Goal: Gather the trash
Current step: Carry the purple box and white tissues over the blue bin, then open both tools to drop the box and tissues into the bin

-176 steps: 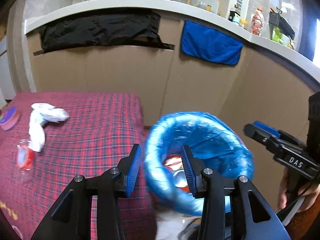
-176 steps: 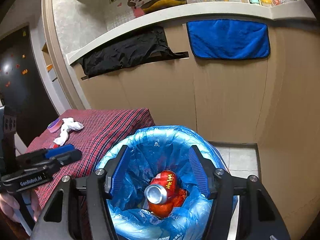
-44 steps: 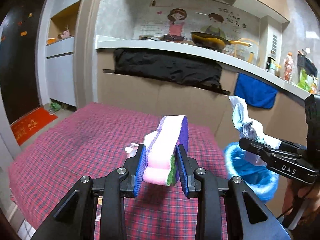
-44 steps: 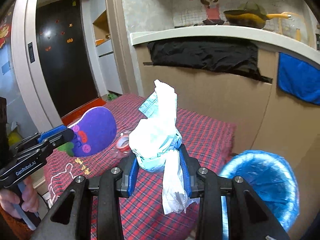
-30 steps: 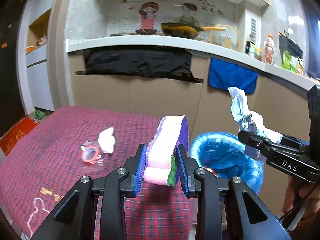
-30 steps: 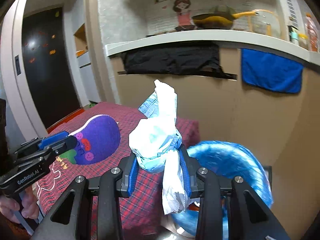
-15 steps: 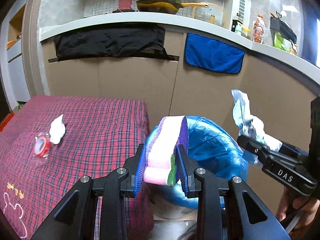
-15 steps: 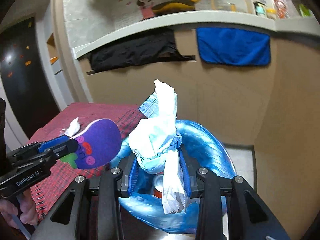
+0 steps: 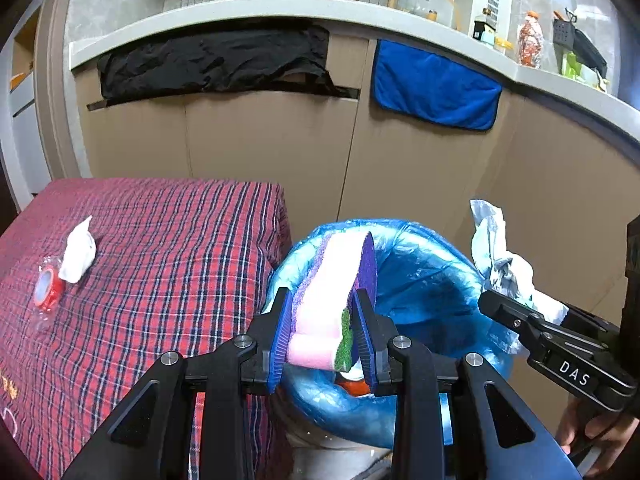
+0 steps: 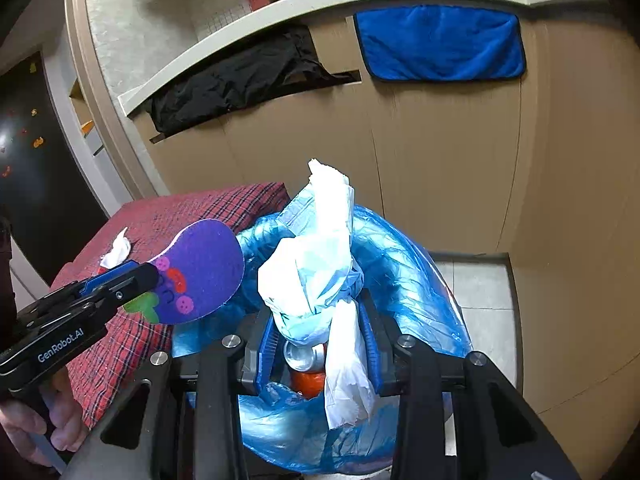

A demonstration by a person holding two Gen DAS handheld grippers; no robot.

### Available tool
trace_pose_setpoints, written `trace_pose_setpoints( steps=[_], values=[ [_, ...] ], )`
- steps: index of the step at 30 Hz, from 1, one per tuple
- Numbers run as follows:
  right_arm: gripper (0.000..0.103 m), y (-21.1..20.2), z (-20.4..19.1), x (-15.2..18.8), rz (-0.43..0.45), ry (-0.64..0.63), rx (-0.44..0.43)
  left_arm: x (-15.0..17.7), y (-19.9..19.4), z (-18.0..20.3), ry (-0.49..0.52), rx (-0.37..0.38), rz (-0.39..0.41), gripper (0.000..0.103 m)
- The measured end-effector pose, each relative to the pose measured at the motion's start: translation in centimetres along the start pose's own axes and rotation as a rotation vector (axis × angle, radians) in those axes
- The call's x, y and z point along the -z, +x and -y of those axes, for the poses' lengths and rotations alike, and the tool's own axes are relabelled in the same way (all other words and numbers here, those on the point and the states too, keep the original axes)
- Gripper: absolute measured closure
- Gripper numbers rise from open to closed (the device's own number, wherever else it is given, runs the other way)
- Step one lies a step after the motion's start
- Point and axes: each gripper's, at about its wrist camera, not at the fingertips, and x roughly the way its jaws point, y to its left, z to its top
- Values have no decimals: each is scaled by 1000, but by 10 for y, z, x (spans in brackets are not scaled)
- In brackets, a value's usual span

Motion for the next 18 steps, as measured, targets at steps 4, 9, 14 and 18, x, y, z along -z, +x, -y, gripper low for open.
trace_pose_setpoints(
  steps=[4,9,14,18],
  values=[
    [70,13,8,2,-30,17,6,2,16,1,1,2,-29,71],
    [70,20,13,3,-45,24,9,4,32,2,-3,-6,-62,71],
    [70,23,14,4,-50,14,20,2,40,2,-7,-19,-64,71],
    [70,26,15,5,-57,17,21,2,46,0,-11,-27,-60,70]
  ],
)
